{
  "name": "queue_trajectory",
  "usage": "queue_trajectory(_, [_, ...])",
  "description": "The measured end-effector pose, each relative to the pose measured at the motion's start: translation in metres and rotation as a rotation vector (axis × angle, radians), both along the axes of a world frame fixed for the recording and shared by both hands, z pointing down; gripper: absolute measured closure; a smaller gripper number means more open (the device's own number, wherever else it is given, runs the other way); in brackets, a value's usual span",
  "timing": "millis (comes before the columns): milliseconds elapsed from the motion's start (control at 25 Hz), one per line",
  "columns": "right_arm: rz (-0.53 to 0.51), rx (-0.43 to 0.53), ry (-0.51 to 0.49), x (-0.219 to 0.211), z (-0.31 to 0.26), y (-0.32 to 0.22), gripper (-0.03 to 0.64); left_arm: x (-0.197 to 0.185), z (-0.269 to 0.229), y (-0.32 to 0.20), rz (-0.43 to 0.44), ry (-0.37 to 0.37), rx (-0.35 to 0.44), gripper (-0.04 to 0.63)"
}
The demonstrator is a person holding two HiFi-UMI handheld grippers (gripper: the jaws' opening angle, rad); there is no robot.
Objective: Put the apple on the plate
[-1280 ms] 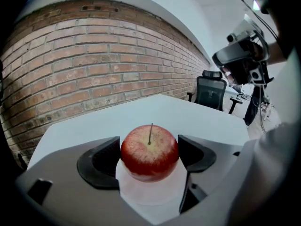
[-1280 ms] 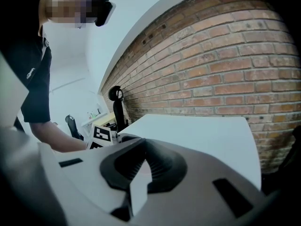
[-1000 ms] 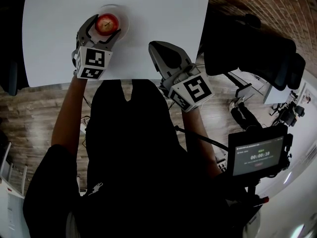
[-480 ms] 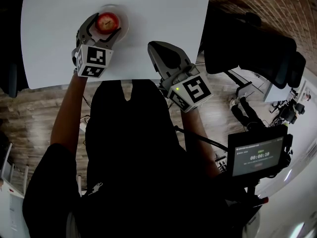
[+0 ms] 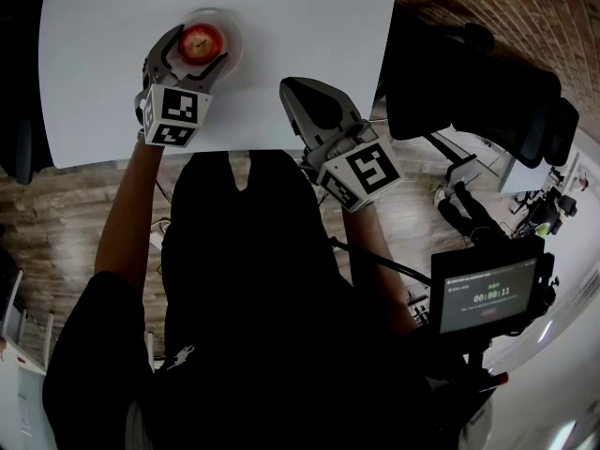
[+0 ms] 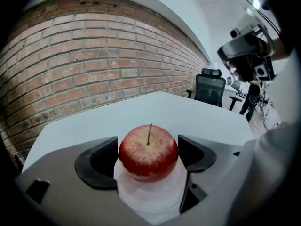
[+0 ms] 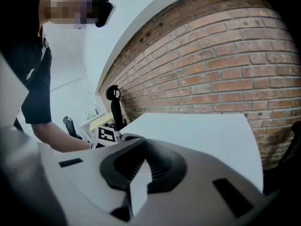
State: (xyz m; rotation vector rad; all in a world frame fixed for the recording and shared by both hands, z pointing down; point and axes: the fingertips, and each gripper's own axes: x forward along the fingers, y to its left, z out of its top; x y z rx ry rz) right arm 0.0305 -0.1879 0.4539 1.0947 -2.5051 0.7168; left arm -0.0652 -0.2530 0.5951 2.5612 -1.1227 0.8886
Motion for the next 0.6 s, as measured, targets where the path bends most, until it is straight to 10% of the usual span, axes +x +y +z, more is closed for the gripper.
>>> queue_trajectory(600, [0.022,0.008,-0.001,0.011,-0.001,0.001,0.614,0.006,0.002,-0.004,-0.006,0.011,0.001,0.175])
